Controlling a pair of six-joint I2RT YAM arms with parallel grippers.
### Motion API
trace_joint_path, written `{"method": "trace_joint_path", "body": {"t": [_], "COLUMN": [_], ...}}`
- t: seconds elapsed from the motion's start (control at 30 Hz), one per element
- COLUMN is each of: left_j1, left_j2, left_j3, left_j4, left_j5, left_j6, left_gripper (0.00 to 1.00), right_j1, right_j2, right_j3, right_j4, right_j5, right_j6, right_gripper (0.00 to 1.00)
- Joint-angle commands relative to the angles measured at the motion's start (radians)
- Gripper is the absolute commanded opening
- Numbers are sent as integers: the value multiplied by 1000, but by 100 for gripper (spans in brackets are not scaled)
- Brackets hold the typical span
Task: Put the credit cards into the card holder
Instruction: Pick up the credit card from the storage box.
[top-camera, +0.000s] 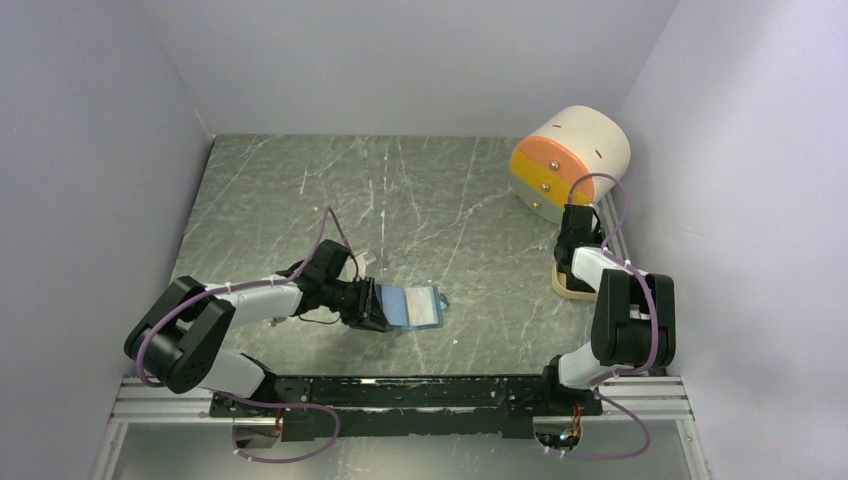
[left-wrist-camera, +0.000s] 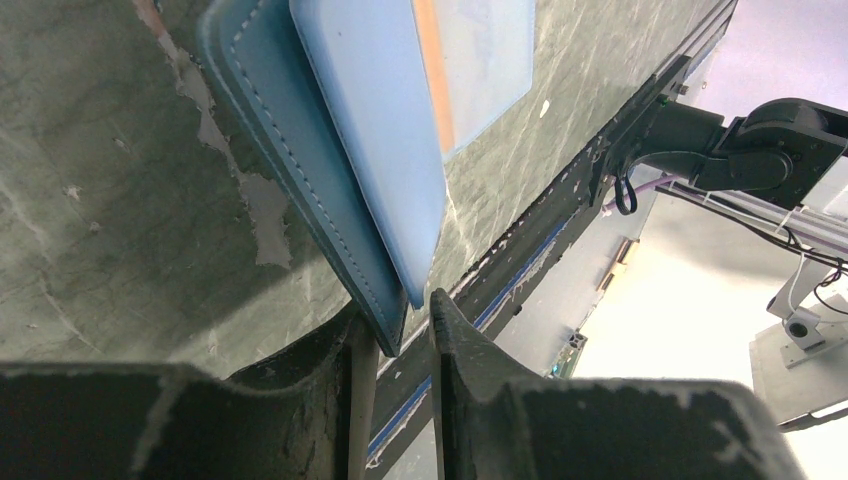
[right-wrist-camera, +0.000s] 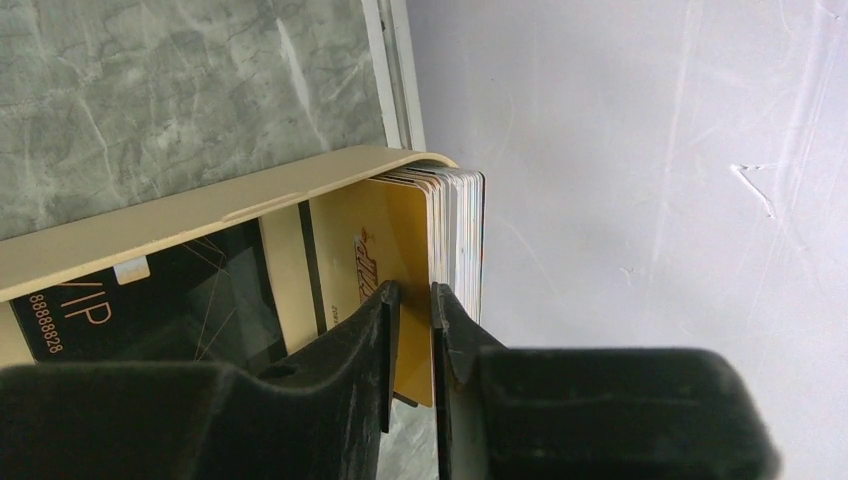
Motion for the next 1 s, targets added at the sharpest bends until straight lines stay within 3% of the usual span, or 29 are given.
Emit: {"method": "trace_joint_path", "body": {"t": [0.0, 0.17, 0.27, 0.43, 0.97], "left_j1": [4, 4, 5, 5, 7], "left_j2": [-6, -2, 3, 37, 16], "left_j3": [25, 24, 26, 44, 44], "left_j4": [18, 18, 22, 25, 4], "left_j5": [19, 19, 19, 41, 17], "left_j6": [18, 19, 16, 18, -3], "left_gripper": [29, 29, 30, 30, 29], "right_j1": [-8, -8, -4, 34, 132], "right_j2": [-16, -24, -41, -40, -72], "right_j3": [32, 38, 56, 68, 148], "right_j4": [-15, -45, -127, -224, -392], "right_j5": [19, -8, -144, -187, -157], "right_j6": [14, 44, 121, 223, 364], "right_gripper": [18, 9, 8, 0, 0]}}
